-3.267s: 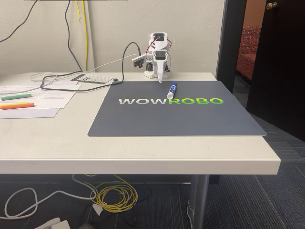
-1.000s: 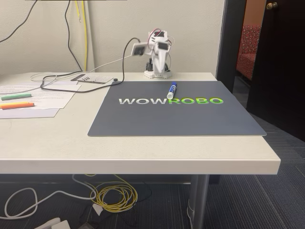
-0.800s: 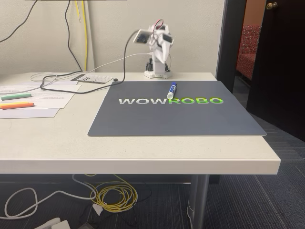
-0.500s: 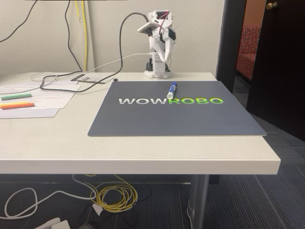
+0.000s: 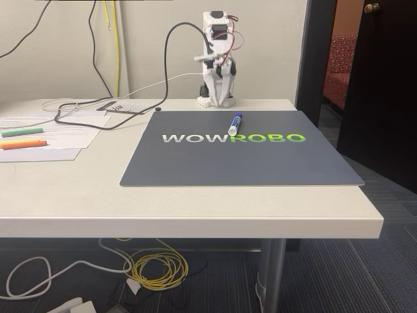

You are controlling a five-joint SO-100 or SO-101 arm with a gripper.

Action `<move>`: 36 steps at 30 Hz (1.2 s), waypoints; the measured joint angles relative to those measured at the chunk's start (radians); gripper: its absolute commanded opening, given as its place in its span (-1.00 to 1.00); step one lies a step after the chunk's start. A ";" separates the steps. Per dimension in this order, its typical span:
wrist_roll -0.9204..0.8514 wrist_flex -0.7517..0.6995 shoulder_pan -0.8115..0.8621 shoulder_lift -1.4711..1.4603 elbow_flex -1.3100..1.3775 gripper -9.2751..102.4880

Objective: Pick up the blue marker.

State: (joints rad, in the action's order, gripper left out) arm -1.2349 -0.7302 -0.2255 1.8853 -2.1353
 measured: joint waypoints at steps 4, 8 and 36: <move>-0.003 0.023 0.000 -0.074 0.000 -0.83; 0.003 0.012 -0.002 -0.087 0.000 -0.83; 0.166 -0.083 -0.150 -0.017 -0.104 -0.47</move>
State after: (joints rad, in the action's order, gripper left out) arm -1.0692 -0.8130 -0.3758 1.8684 -2.2396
